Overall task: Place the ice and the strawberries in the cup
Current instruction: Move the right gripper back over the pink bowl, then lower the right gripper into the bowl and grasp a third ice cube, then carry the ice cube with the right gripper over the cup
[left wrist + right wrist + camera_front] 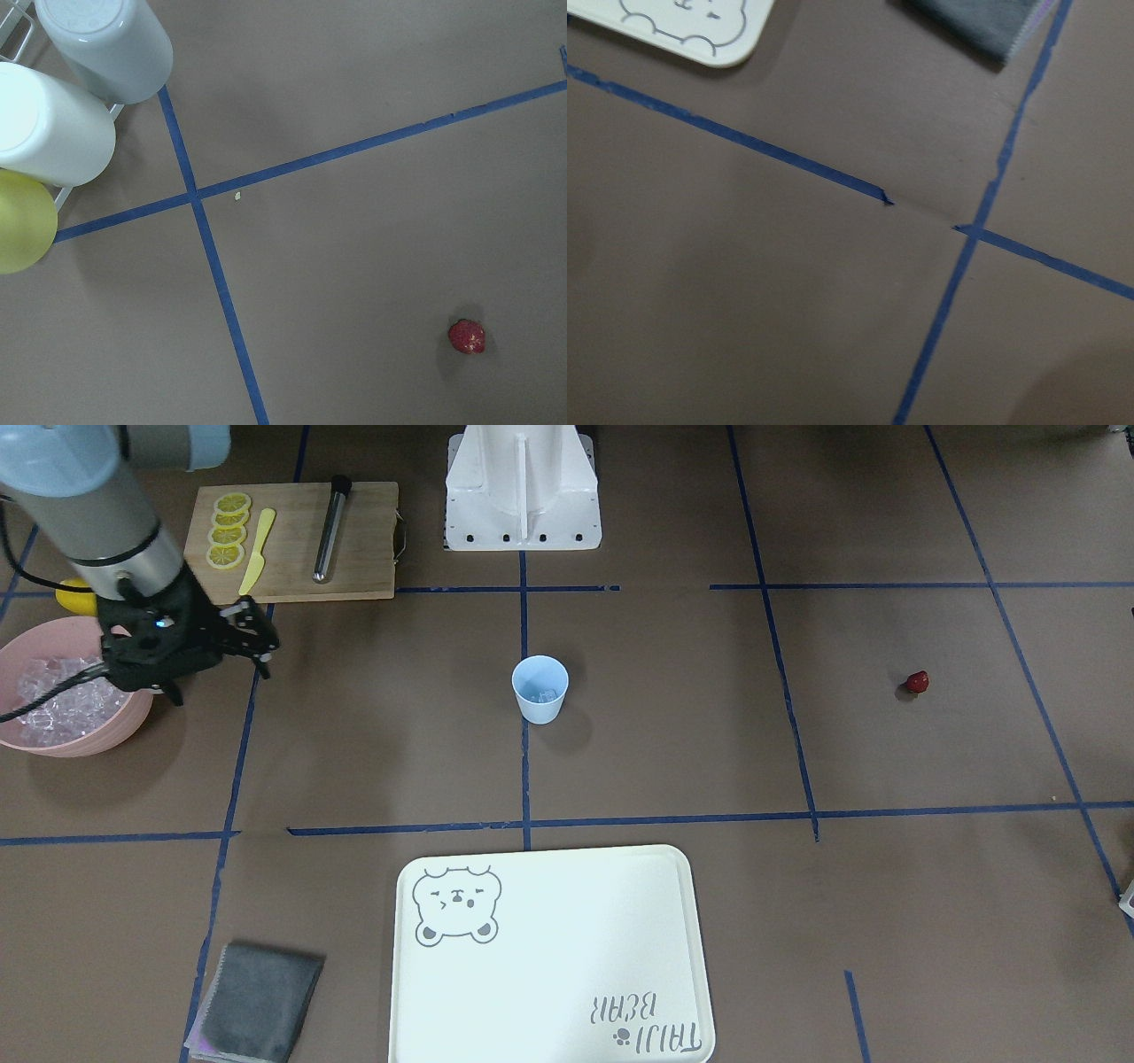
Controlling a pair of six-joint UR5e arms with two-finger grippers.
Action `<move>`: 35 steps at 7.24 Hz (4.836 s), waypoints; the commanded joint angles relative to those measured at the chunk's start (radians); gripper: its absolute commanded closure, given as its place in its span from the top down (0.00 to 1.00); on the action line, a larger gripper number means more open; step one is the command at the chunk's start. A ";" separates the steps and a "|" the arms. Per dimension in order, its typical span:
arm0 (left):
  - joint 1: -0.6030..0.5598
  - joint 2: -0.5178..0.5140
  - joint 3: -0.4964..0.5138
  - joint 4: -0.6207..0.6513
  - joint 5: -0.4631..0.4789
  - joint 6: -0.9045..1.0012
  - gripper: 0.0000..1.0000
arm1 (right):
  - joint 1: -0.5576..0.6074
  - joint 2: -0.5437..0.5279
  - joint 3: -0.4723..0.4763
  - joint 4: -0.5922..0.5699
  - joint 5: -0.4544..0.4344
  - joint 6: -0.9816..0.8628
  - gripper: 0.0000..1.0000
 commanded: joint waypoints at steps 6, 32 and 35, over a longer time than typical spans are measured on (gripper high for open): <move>0.000 0.000 -0.003 0.001 0.000 0.000 1.00 | 0.246 -0.381 0.015 0.295 0.144 -0.150 0.99; 0.000 -0.001 -0.005 0.000 0.000 0.000 1.00 | 0.055 -0.431 0.062 0.489 0.064 0.139 0.03; 0.000 0.000 -0.005 0.001 0.000 0.000 1.00 | -0.023 0.009 0.081 -0.034 0.052 0.153 0.01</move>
